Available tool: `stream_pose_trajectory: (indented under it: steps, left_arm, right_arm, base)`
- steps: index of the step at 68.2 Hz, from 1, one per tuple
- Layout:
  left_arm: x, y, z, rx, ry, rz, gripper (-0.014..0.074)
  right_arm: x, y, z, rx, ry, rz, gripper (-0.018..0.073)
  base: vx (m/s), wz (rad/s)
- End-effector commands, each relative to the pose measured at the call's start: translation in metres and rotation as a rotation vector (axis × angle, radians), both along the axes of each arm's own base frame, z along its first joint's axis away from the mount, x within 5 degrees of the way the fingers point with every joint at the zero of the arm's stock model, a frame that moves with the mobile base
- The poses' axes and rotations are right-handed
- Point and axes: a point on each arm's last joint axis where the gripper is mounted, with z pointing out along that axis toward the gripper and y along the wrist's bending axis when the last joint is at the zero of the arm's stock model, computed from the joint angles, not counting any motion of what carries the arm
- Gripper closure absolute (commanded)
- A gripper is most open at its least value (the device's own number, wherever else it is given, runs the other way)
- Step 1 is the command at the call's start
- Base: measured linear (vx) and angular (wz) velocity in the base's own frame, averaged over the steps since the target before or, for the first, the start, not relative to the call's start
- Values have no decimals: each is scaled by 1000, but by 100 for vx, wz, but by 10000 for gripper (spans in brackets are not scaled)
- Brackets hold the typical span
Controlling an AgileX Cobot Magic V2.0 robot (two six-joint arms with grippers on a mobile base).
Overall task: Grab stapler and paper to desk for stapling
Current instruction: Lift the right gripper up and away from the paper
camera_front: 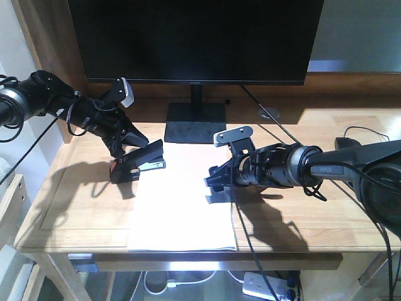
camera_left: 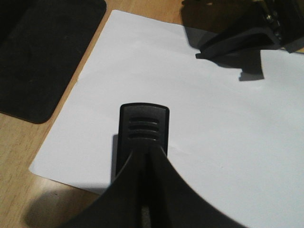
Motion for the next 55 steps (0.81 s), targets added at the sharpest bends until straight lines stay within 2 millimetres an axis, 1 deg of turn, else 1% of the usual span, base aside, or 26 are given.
stream_pose_trajectory:
  steps: [1, 10, 22, 28, 33, 38, 44, 55]
  left_arm:
    - [-2, -5, 45, -66, -86, 5, 603]
    - [-2, -5, 45, -66, -86, 5, 603]
    - [-2, -5, 45, -66, -86, 5, 603]
    - [-2, -5, 45, -66, -86, 5, 603]
    - [-2, -5, 45, -66, -86, 5, 603]
    - [-2, -5, 45, -66, -86, 5, 603]
    - [-2, -5, 45, -66, -86, 5, 603]
    - [-2, -5, 45, -66, -86, 5, 603]
  right_arm:
    - [7, -1, 49, 9, -113, -9, -39]
    - [6, -3, 72, 5, -161, -5, -22]
    - [1, -6, 113, 24, -246, -6, -18]
    - [-7, -9, 133, 44, -282, -3, -18]
    - [-19, -11, 148, 77, -308, 25, -18]
    - [-34, -13, 159, 107, -325, 58, -18]
    - [-56, -19, 175, 120, -356, 100, -18]
    - [-96, -35, 199, 138, -402, 105, -18]
  base:
    - [0, 0]
    - [0, 0]
    - [0, 0]
    - [0, 0]
    - [0, 0]
    - [0, 0]
    - [0, 0]
    - [0, 0]
